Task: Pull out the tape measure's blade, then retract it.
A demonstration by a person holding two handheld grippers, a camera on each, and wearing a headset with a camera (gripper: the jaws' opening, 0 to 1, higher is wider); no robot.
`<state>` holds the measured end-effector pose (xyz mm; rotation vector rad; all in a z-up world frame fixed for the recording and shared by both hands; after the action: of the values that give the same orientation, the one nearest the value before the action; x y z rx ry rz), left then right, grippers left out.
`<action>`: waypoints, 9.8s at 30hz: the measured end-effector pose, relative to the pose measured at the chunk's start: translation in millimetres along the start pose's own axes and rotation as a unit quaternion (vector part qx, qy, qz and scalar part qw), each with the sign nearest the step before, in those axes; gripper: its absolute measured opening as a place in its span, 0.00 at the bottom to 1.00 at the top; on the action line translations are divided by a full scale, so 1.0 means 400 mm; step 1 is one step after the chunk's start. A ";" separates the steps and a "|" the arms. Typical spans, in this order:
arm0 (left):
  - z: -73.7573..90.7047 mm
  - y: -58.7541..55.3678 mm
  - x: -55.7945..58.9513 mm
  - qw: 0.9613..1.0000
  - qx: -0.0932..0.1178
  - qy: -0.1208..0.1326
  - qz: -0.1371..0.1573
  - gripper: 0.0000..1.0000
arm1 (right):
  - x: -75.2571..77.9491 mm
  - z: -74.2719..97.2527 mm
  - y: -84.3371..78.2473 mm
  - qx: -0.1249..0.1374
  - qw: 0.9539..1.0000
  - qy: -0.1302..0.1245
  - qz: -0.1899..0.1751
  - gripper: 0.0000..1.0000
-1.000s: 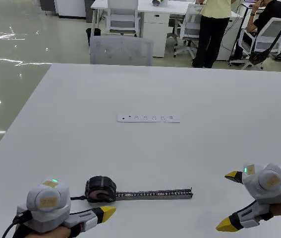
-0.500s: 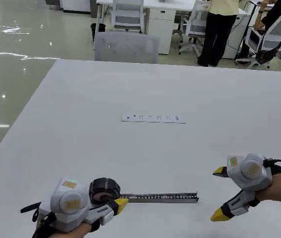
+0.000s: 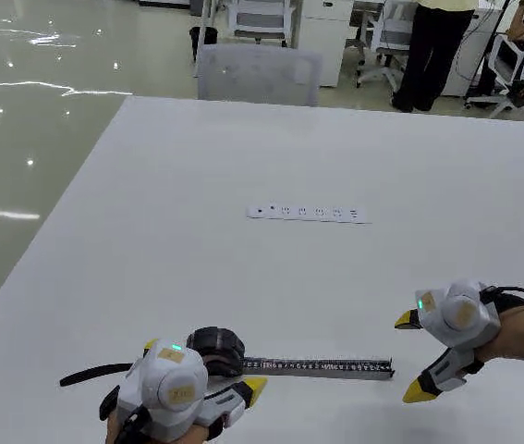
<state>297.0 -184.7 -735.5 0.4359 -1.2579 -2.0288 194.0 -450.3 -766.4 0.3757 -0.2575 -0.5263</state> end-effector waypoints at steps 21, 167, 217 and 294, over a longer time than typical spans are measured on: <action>-0.002 -0.002 0.000 1.000 0.003 0.011 0.029 1.00 | 0.003 -0.090 -0.033 -0.029 0.999 0.028 0.014 0.20; -0.122 -0.060 -0.037 0.991 -0.084 0.020 0.103 0.58 | -0.010 -0.157 0.066 0.016 0.994 0.003 -0.104 0.14; -0.128 -0.060 -0.033 0.990 -0.096 0.036 0.101 0.61 | -0.017 -0.173 0.104 0.021 0.993 -0.004 -0.115 0.14; -0.128 -0.049 -0.039 0.995 -0.092 0.016 0.044 0.57 | -0.018 -0.183 0.127 0.050 0.991 -0.006 -0.123 0.14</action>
<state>331.2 -201.0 -778.2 0.3185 -1.0418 -2.0330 234.8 -385.4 -812.5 0.5051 -0.2517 -0.7594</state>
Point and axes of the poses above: the centre of the closed fingertips' face, and the gripper's own axes: z roughly backward along the fingers, x roughly to its right, y roughly out of its top, the point moved 1 cm from there along z, roughly backward along the fingers, and after that the axes turned 4 degrees about -y, right-handed, at the moved point
